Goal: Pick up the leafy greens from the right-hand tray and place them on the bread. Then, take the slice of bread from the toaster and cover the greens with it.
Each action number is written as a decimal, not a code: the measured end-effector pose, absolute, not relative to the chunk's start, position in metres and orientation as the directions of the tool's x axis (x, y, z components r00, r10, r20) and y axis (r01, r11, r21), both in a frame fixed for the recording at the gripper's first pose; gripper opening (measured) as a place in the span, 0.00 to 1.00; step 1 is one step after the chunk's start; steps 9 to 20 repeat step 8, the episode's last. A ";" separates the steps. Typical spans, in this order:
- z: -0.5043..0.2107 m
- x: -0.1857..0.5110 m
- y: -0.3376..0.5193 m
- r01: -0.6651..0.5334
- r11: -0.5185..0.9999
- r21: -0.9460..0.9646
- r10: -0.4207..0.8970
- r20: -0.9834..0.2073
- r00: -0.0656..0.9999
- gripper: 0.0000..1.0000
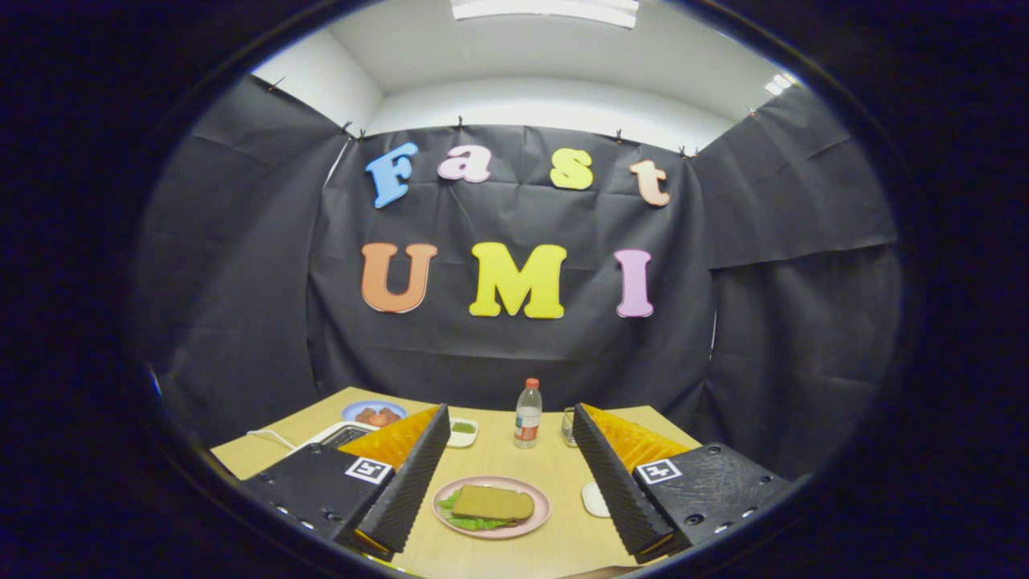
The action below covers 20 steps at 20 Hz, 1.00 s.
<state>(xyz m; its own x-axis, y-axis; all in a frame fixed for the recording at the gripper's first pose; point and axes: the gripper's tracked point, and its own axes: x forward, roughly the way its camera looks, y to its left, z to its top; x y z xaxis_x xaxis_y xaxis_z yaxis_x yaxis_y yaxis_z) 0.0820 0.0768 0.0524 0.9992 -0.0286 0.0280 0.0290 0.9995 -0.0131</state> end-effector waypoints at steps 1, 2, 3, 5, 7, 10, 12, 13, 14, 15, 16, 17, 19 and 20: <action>0.057 0.079 0.078 0.022 1.000 -0.010 -0.021 0.047 0.999 0.94; 0.059 0.075 0.079 0.012 1.000 -0.016 -0.011 0.055 0.998 0.94; 0.058 0.072 0.080 0.007 1.000 -0.020 -0.006 0.059 0.998 0.94; 0.056 0.069 0.076 0.024 0.999 -0.039 -0.022 0.049 0.999 0.94; 0.051 0.070 0.075 0.041 0.998 -0.047 -0.039 0.029 0.999 0.94; 0.048 0.072 0.076 0.044 0.998 -0.050 -0.043 0.016 0.999 0.94; 0.048 0.072 0.076 0.044 0.998 -0.050 -0.043 0.016 0.999 0.94; 0.048 0.072 0.076 0.044 0.998 -0.050 -0.043 0.016 0.999 0.94; 0.048 0.072 0.076 0.044 0.998 -0.050 -0.043 0.016 0.999 0.94; 0.048 0.072 0.076 0.044 0.998 -0.050 -0.043 0.016 0.999 0.94; 0.048 0.072 0.076 0.044 0.998 -0.050 -0.043 0.016 0.999 0.94; 0.048 0.072 0.076 0.044 0.998 -0.050 -0.043 0.016 0.999 0.94; 0.048 0.072 0.076 0.044 0.998 -0.050 -0.043 0.016 0.999 0.94; 0.048 0.072 0.076 0.044 0.998 -0.050 -0.043 0.016 0.999 0.94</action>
